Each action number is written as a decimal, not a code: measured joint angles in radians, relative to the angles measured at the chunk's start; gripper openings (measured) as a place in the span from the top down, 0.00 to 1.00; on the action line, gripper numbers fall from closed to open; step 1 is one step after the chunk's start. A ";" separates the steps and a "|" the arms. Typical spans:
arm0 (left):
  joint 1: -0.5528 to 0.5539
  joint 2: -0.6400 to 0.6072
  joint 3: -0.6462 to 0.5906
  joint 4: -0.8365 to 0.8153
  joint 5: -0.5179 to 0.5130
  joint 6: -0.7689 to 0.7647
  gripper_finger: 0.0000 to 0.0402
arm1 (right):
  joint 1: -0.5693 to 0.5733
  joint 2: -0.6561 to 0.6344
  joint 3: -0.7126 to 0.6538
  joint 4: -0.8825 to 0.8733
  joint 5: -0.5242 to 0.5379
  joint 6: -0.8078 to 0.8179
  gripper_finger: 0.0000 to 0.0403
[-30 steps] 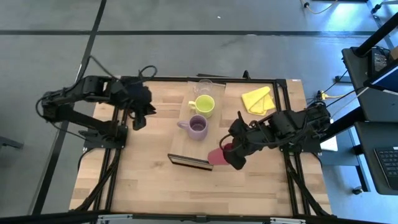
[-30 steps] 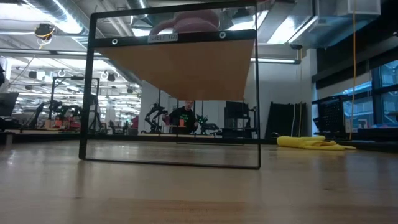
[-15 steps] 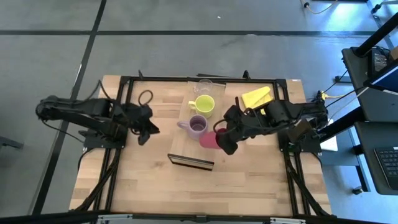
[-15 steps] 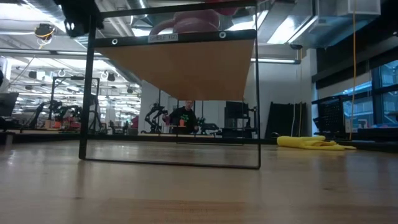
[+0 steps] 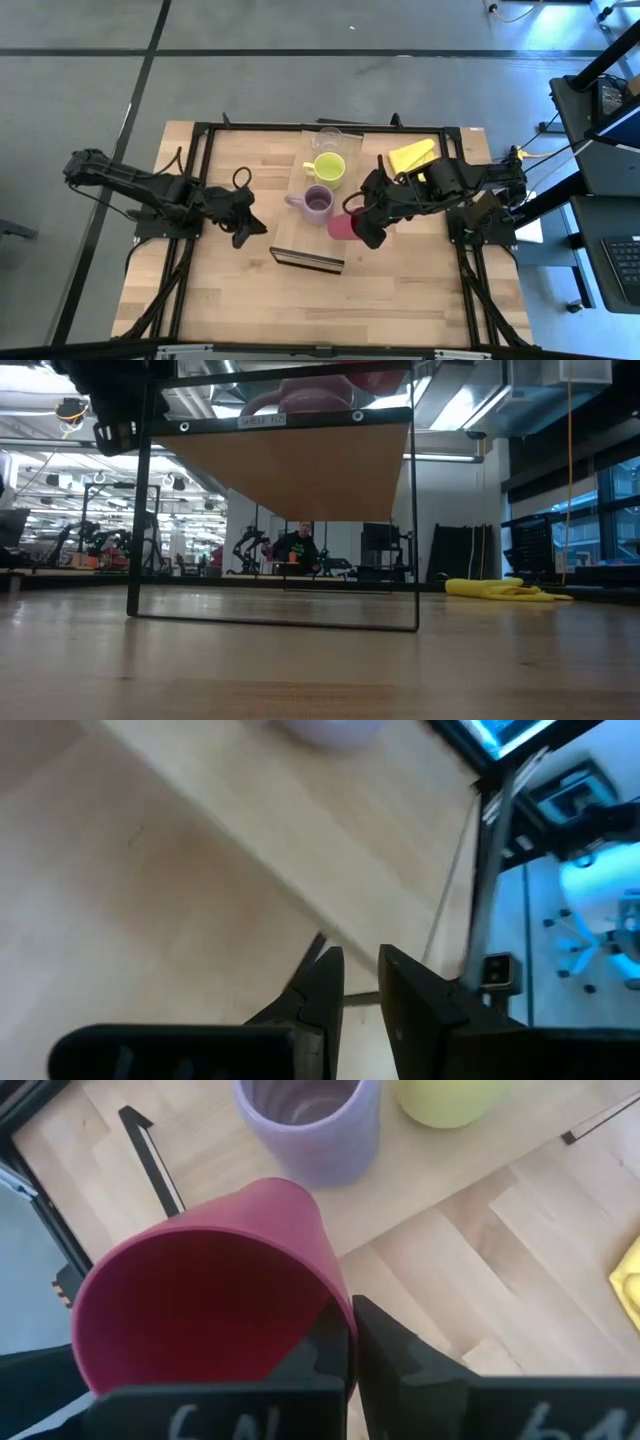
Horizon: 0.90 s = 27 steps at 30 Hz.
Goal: Stack small to large cups/mugs on shelf
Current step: Put the pink cup on the shelf
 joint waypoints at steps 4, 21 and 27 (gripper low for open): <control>-0.024 0.039 -0.009 0.013 -0.004 -0.025 0.85 | 0.000 0.000 0.000 0.001 -0.001 -0.021 0.98; -0.087 0.245 -0.010 0.233 -0.047 -0.066 0.85 | 0.005 -0.001 0.000 0.001 -0.003 -0.081 0.98; -0.086 0.308 -0.010 0.346 -0.038 -0.072 0.85 | 0.005 -0.011 -0.001 0.001 -0.007 -0.100 0.98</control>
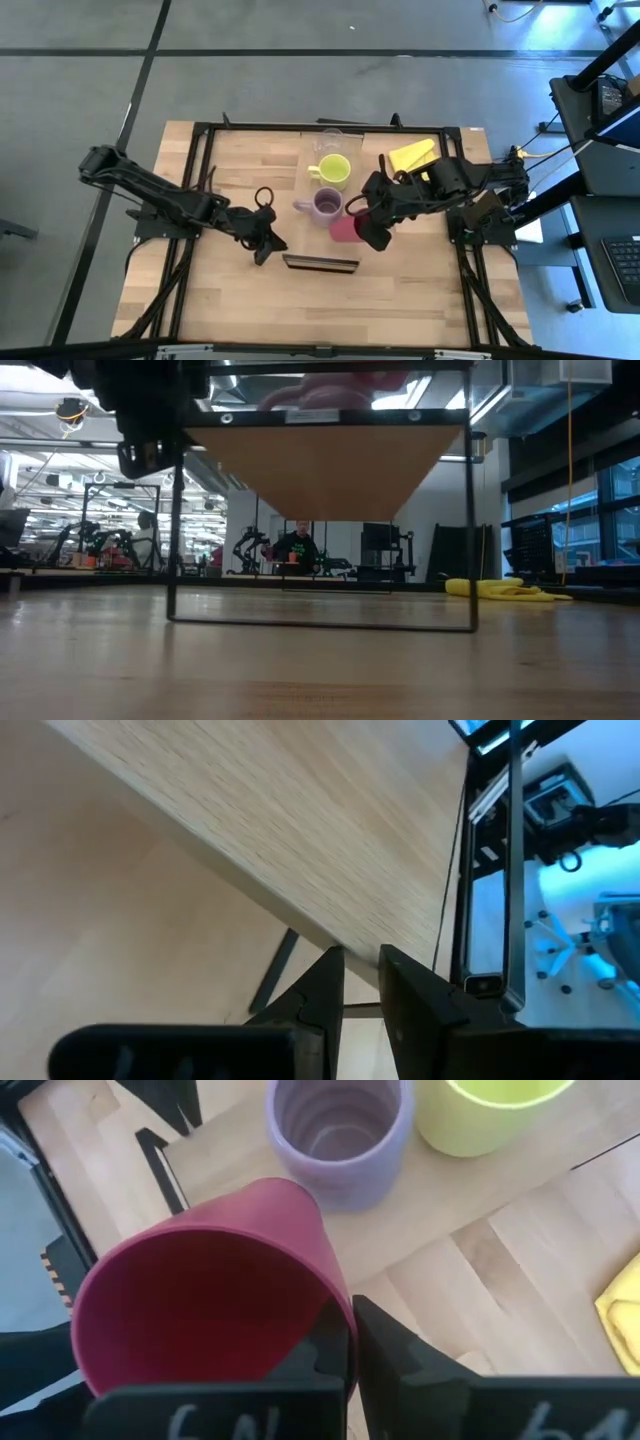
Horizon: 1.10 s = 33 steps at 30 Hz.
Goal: Stack small to large cups/mugs on shelf
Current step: Put the pink cup on the shelf
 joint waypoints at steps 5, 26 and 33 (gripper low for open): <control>0.001 0.042 0.000 0.074 0.010 -0.004 0.85 | 0.000 -0.003 0.000 0.000 -0.054 -0.002 0.98; 0.002 0.033 0.000 0.209 0.096 0.022 0.85 | 0.051 -0.011 -0.008 0.000 -0.092 0.056 0.98; 0.002 -0.086 0.000 0.041 0.038 -0.017 0.87 | 0.035 0.030 -0.008 0.065 -0.092 0.095 0.98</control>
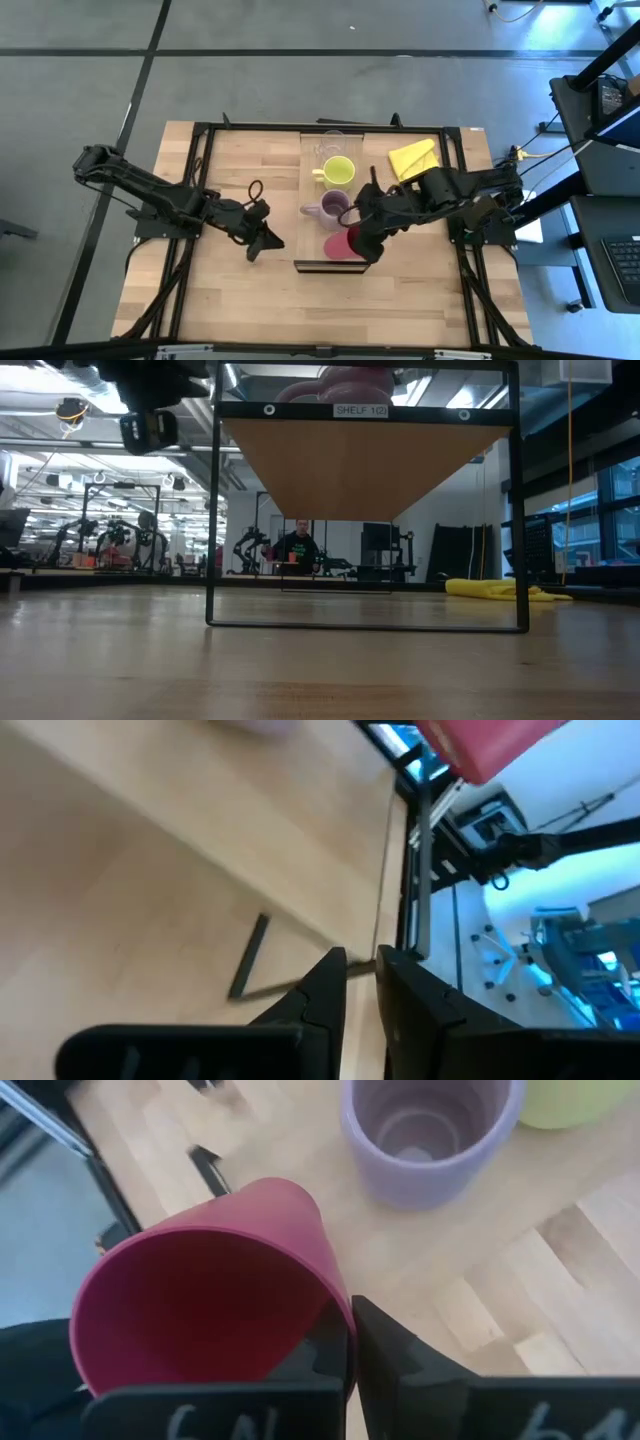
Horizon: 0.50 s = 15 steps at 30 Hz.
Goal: Stack small to large cups/mugs on shelf
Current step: Put the pink cup on the shelf
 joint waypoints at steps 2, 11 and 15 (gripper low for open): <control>0.000 -0.032 0.001 -0.070 -0.001 -0.024 0.88 | -0.009 0.017 0.000 -0.020 -0.014 0.006 0.98; 0.000 -0.114 0.001 -0.288 -0.002 -0.142 0.92 | -0.039 0.031 0.022 0.029 -0.075 0.008 0.98; 0.000 -0.114 0.001 -0.303 0.003 -0.147 0.94 | -0.039 0.030 0.032 0.050 -0.077 0.006 0.98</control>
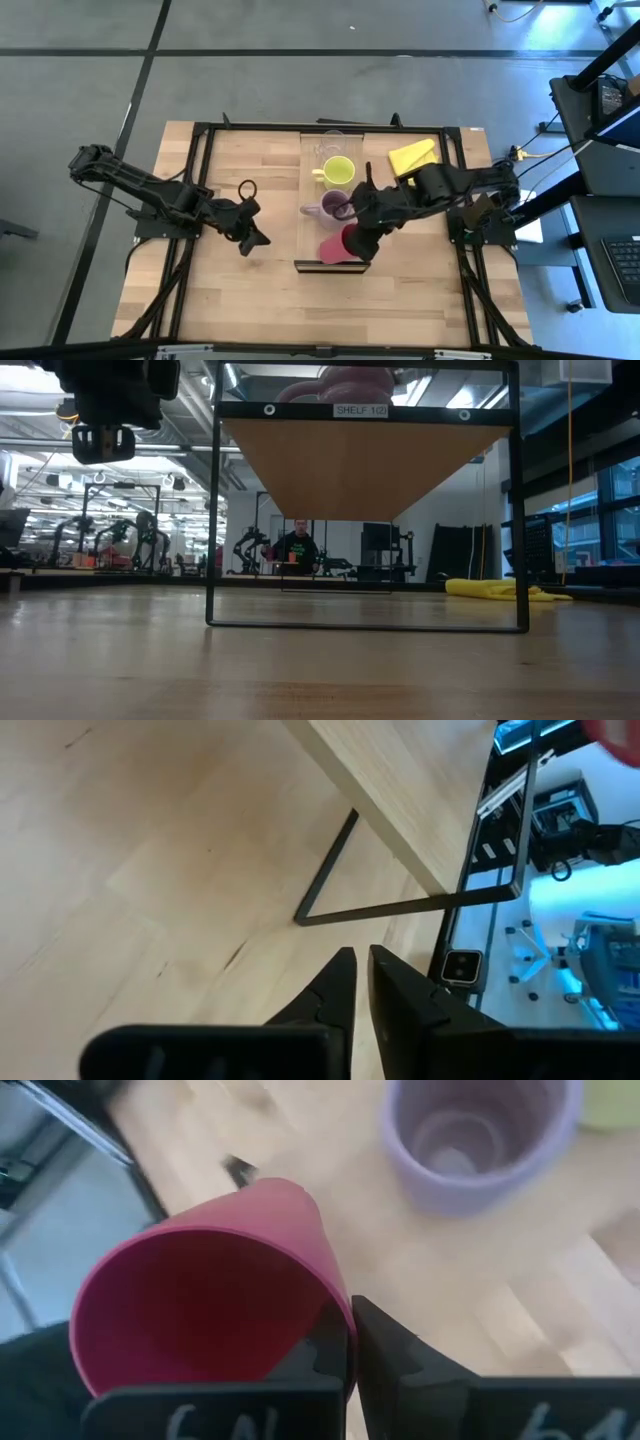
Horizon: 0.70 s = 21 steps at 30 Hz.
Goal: Stack small to large cups/mugs on shelf
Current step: Put the pink cup on the shelf
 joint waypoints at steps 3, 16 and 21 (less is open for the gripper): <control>0.000 0.000 0.000 0.001 0.002 0.000 0.95 | 0.000 0.013 0.000 -0.078 0.000 0.007 0.98; 0.000 0.000 0.000 -0.025 0.028 0.000 0.95 | 0.000 0.076 -0.001 -0.067 -0.002 0.004 0.96; 0.000 0.000 0.000 -0.025 0.028 0.001 0.95 | 0.000 0.076 -0.001 -0.068 -0.020 0.021 0.96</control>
